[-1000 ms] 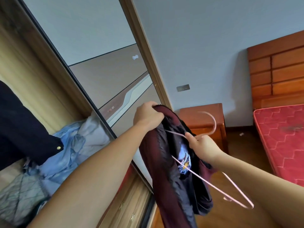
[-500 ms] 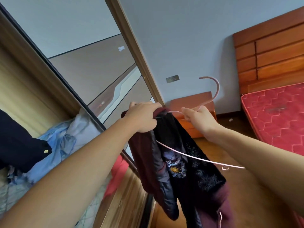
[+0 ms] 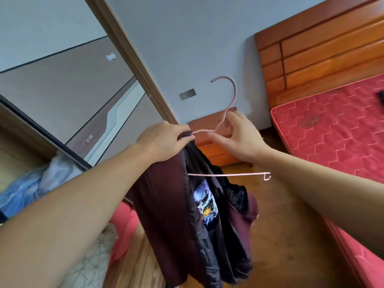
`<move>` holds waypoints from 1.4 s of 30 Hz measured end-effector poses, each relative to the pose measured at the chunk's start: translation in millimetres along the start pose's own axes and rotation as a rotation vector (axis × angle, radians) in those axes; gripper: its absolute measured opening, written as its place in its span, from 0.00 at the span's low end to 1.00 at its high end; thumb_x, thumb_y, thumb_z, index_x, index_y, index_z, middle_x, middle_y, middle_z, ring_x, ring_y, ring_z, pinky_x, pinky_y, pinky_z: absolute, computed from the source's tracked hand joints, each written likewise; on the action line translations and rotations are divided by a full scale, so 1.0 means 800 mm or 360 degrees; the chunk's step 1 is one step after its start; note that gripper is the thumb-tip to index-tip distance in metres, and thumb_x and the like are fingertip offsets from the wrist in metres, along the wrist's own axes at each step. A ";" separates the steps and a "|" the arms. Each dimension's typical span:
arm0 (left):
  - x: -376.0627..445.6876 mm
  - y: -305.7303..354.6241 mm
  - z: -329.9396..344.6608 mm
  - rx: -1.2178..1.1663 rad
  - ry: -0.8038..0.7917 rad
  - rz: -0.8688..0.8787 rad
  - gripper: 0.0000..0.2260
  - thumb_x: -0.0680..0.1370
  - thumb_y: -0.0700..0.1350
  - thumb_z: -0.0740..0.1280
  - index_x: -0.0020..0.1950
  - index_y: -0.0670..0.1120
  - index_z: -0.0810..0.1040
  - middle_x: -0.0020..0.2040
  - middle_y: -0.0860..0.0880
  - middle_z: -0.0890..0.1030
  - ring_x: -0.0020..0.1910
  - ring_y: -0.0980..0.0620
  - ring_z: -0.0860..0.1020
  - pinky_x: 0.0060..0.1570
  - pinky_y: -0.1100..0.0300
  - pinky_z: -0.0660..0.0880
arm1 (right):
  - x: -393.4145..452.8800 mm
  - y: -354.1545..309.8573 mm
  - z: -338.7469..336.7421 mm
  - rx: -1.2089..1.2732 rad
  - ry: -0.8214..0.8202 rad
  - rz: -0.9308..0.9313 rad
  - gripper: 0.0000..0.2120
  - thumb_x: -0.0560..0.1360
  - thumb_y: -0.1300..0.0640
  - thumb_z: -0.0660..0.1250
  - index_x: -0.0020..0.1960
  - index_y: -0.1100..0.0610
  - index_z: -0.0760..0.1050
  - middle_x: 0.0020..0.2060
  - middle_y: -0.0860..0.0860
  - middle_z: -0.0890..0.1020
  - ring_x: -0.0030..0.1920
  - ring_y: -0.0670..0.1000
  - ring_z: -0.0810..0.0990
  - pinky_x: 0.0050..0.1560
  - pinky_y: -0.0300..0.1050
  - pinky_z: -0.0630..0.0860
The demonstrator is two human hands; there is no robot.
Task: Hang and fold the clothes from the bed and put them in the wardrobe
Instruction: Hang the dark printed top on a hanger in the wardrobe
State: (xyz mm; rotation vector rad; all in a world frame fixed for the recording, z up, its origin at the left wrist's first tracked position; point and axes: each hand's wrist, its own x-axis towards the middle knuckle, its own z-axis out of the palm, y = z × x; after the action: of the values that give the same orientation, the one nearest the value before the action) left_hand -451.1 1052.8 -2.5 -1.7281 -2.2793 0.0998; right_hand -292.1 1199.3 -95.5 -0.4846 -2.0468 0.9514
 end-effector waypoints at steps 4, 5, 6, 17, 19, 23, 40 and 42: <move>-0.003 -0.016 0.004 -0.0024 0.0023 -0.0176 0.12 0.79 0.61 0.59 0.53 0.57 0.78 0.38 0.52 0.80 0.40 0.44 0.76 0.35 0.55 0.70 | -0.047 0.060 0.020 -0.0327 -0.0112 -0.0605 0.11 0.71 0.45 0.69 0.42 0.52 0.71 0.38 0.46 0.74 0.38 0.50 0.73 0.39 0.46 0.70; -0.005 -0.017 0.002 -0.0025 0.0042 -0.0199 0.13 0.79 0.61 0.60 0.53 0.57 0.79 0.40 0.50 0.81 0.42 0.43 0.77 0.37 0.54 0.73 | -0.058 0.075 0.031 -0.0409 -0.0336 -0.0604 0.11 0.72 0.46 0.68 0.38 0.50 0.70 0.34 0.45 0.72 0.36 0.51 0.74 0.35 0.45 0.70; -0.007 -0.018 -0.001 -0.0029 0.0070 -0.0211 0.13 0.79 0.61 0.60 0.54 0.57 0.79 0.41 0.50 0.81 0.42 0.42 0.78 0.38 0.54 0.74 | -0.064 0.089 0.042 -0.0499 -0.0557 -0.0490 0.12 0.72 0.45 0.66 0.35 0.49 0.68 0.32 0.43 0.71 0.35 0.51 0.75 0.33 0.44 0.68; -0.044 -0.022 -0.095 0.0074 0.0522 -0.0201 0.15 0.79 0.60 0.57 0.54 0.56 0.78 0.32 0.51 0.79 0.31 0.46 0.70 0.31 0.55 0.70 | 0.001 0.102 0.120 -0.0497 -0.0802 0.0312 0.32 0.66 0.48 0.68 0.69 0.46 0.66 0.65 0.51 0.72 0.63 0.60 0.73 0.58 0.56 0.73; -0.058 -0.032 -0.104 0.0075 0.0527 -0.0219 0.16 0.77 0.62 0.55 0.53 0.57 0.77 0.34 0.50 0.80 0.31 0.46 0.71 0.31 0.53 0.73 | 0.020 0.103 0.116 -0.0655 -0.0808 0.0171 0.25 0.66 0.51 0.67 0.63 0.45 0.72 0.61 0.50 0.76 0.61 0.58 0.74 0.56 0.53 0.72; -0.107 -0.069 -0.093 0.0073 0.0474 -0.0304 0.18 0.77 0.63 0.54 0.54 0.55 0.77 0.35 0.46 0.82 0.32 0.41 0.76 0.33 0.50 0.75 | 0.045 0.128 0.080 -0.0824 -0.0740 -0.0041 0.17 0.69 0.54 0.68 0.56 0.45 0.78 0.57 0.46 0.79 0.58 0.54 0.76 0.56 0.50 0.73; -0.145 -0.070 0.036 0.0027 0.0352 -0.0769 0.11 0.80 0.57 0.61 0.54 0.56 0.79 0.41 0.44 0.83 0.42 0.36 0.80 0.35 0.54 0.71 | 0.103 -0.032 0.054 -0.1127 -0.0585 -0.0359 0.13 0.67 0.54 0.62 0.51 0.49 0.76 0.50 0.56 0.82 0.50 0.62 0.80 0.41 0.46 0.66; -0.133 -0.058 0.037 -0.0048 0.0418 -0.0785 0.09 0.80 0.56 0.61 0.53 0.55 0.79 0.40 0.45 0.83 0.40 0.37 0.79 0.33 0.56 0.68 | 0.100 -0.077 0.061 -0.1170 -0.0594 -0.0446 0.17 0.67 0.53 0.62 0.56 0.50 0.73 0.50 0.56 0.81 0.48 0.61 0.79 0.41 0.46 0.65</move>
State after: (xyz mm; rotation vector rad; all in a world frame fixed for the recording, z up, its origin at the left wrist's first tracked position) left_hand -475.7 941.6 -39.6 -1.0681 -2.4302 -0.2465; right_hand -379.4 1186.2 -26.3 -0.3908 -2.7032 0.0914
